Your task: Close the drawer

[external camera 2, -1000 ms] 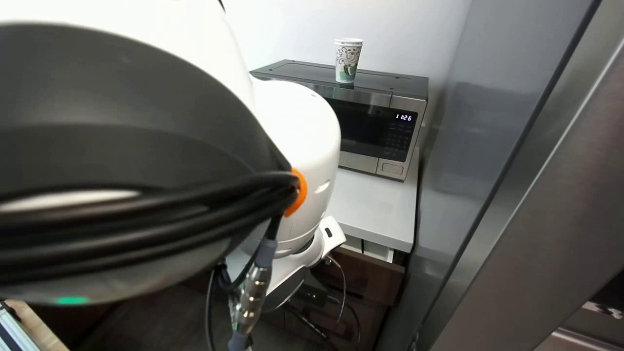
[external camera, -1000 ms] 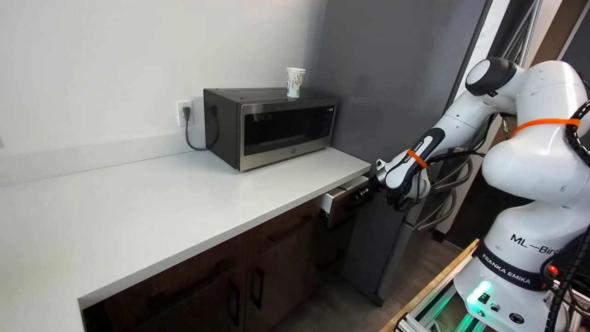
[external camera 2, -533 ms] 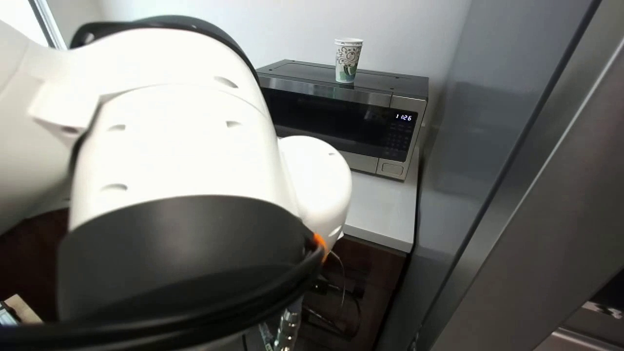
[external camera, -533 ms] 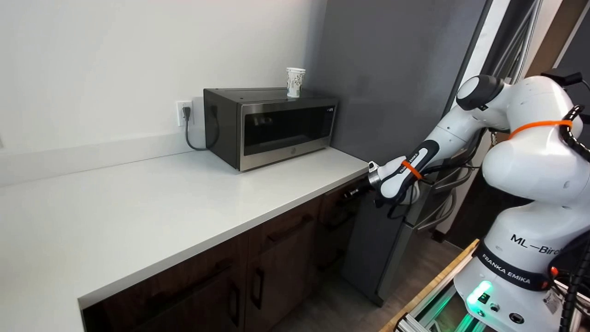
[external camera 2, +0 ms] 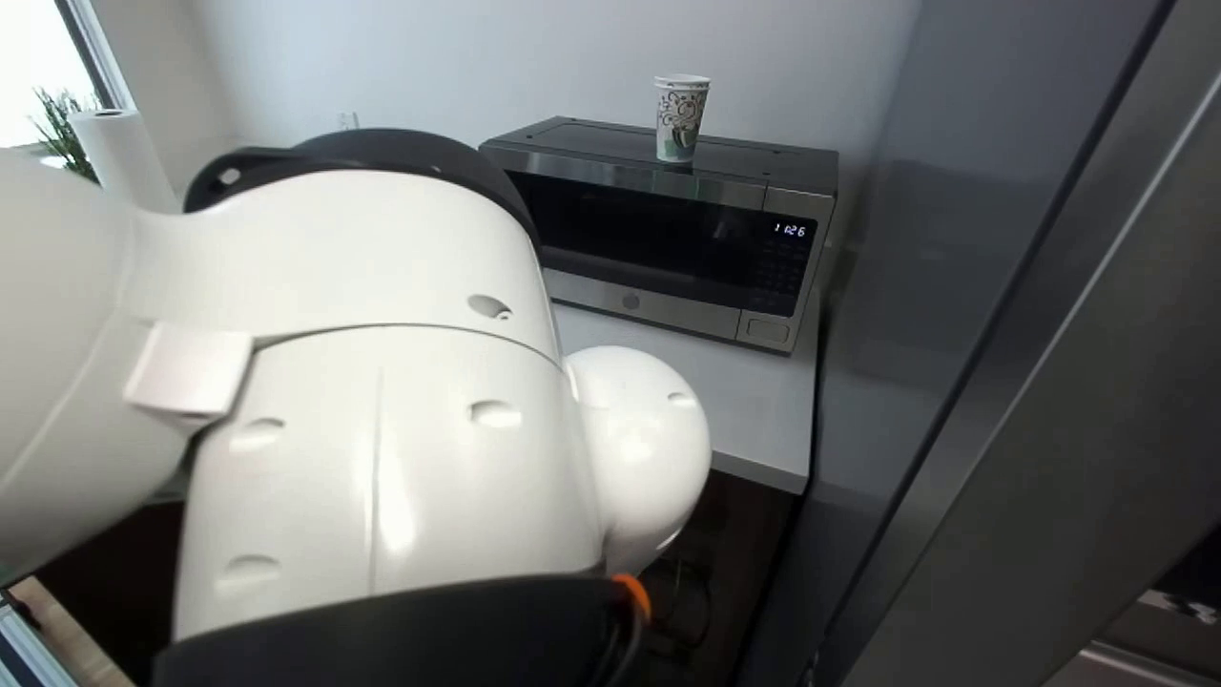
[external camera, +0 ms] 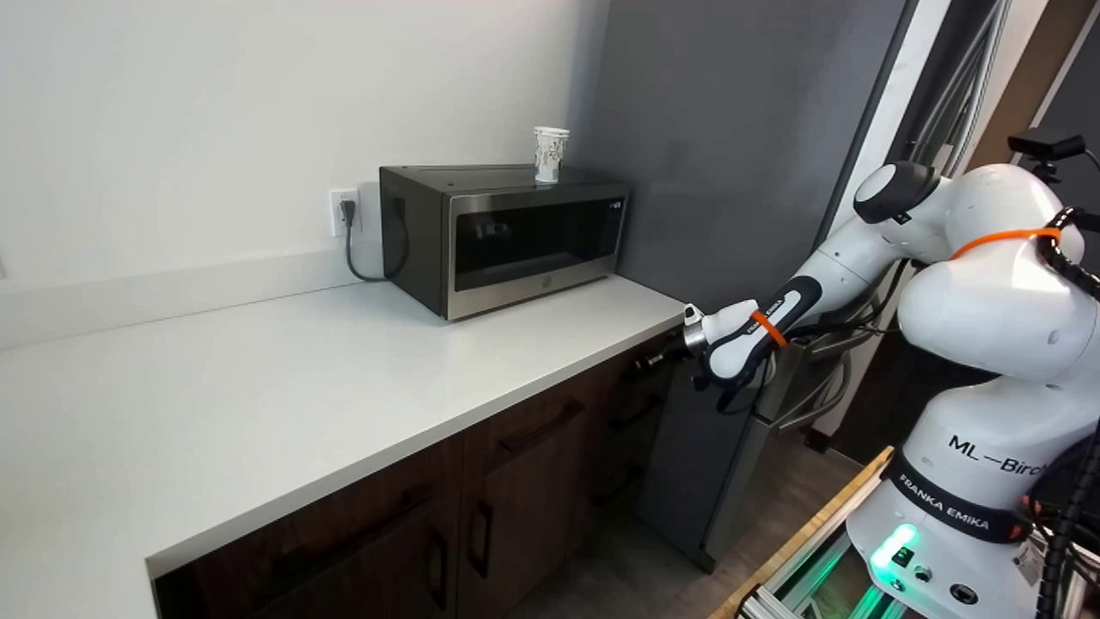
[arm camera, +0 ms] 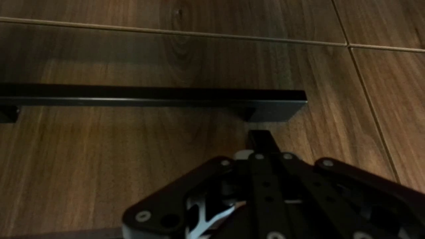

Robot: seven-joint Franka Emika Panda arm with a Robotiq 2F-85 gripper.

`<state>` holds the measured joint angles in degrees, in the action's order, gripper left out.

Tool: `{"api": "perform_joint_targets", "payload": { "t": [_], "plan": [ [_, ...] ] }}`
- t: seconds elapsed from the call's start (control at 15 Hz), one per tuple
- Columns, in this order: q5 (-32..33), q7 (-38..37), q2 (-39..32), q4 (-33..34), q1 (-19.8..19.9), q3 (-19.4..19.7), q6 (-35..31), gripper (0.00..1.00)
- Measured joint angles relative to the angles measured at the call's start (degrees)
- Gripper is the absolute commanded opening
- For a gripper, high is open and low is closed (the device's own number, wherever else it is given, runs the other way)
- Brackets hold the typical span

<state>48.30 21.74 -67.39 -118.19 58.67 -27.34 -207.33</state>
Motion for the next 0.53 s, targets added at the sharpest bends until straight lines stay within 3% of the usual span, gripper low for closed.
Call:
{"api": "perform_joint_targets", "payload": {
  "t": [0.07,0.2,0.53],
  "plan": [
    [-0.07,0.0,0.14,-0.31,-0.08,0.08,0.02,0.23],
    [-0.55,-1.02,2.2,-2.24,-1.28,1.47,0.0,0.32],
    [-5.84,-0.3,16.33,-13.41,-5.46,4.81,-0.75,0.69]
  ]
}}
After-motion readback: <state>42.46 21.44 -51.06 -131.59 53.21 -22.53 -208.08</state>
